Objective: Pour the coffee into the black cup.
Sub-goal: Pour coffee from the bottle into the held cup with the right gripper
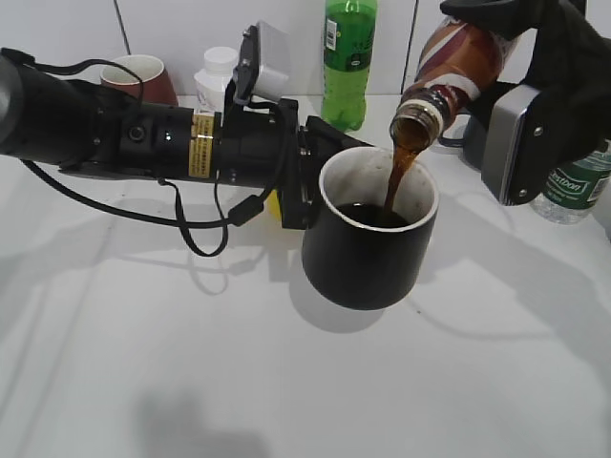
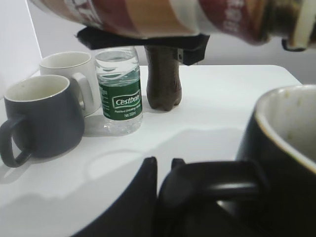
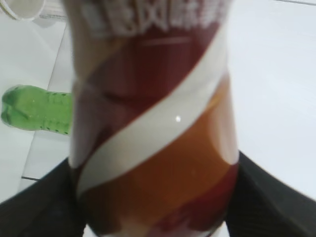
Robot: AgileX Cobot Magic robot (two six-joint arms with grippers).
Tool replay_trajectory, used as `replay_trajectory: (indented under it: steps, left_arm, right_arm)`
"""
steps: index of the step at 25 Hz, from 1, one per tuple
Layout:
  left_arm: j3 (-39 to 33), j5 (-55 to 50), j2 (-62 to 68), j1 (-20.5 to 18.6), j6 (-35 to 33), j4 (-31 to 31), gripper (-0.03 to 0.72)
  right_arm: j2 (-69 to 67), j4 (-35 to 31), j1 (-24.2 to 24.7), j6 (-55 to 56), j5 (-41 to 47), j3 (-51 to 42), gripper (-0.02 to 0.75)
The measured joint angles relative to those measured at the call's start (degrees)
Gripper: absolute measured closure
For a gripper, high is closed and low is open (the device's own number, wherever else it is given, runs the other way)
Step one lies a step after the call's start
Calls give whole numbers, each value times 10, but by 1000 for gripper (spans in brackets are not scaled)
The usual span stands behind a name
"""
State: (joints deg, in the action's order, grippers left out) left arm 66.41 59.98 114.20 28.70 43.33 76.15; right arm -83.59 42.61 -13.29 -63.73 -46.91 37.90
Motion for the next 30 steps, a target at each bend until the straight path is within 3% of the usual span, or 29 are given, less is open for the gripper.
replay_trajectory:
  steps: [30]
  left_arm:
    - [0, 0, 0, 0, 0, 1, 640]
  right_arm:
    - [0, -16, 0, -65, -20, 1, 195]
